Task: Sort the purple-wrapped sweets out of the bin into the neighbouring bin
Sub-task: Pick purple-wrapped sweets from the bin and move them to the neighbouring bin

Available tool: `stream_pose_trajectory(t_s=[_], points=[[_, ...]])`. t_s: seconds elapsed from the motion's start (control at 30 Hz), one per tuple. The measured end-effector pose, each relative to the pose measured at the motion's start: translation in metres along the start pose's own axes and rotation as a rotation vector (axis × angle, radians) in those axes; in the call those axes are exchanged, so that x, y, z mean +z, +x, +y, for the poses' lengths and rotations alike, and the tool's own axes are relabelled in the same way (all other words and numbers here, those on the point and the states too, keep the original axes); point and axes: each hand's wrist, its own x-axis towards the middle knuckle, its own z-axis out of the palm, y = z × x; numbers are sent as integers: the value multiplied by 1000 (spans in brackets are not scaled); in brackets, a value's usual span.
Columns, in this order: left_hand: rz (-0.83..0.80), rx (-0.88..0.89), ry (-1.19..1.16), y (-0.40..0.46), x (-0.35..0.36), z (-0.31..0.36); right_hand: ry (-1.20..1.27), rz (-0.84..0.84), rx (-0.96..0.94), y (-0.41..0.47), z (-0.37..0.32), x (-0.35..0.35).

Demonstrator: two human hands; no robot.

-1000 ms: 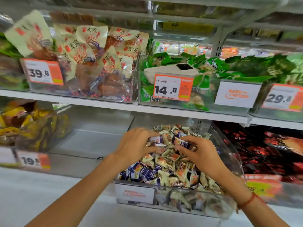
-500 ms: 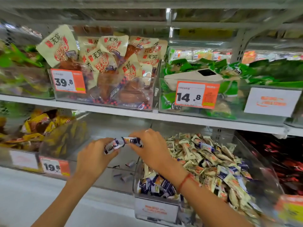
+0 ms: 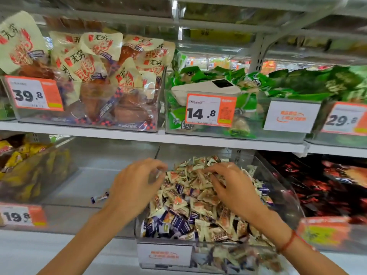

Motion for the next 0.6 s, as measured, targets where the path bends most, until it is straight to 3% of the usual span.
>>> stream_pose_trajectory(t_s=[0.13, 0.2, 0.33, 0.5, 0.6], points=[[-237, 166, -48, 1, 41, 26, -116, -88, 118, 6, 41, -10], [-339, 219, 50, 1, 56, 28, -172, -168, 132, 16, 52, -4], [-317, 164, 178, -5, 57, 17, -289, -361, 188, 34, 53, 7], [-340, 63, 76, -5, 48, 16, -103, -232, 168, 27, 50, -2], [-366, 59, 169, 6, 51, 22, 25, -140, 162, 13, 53, -8]])
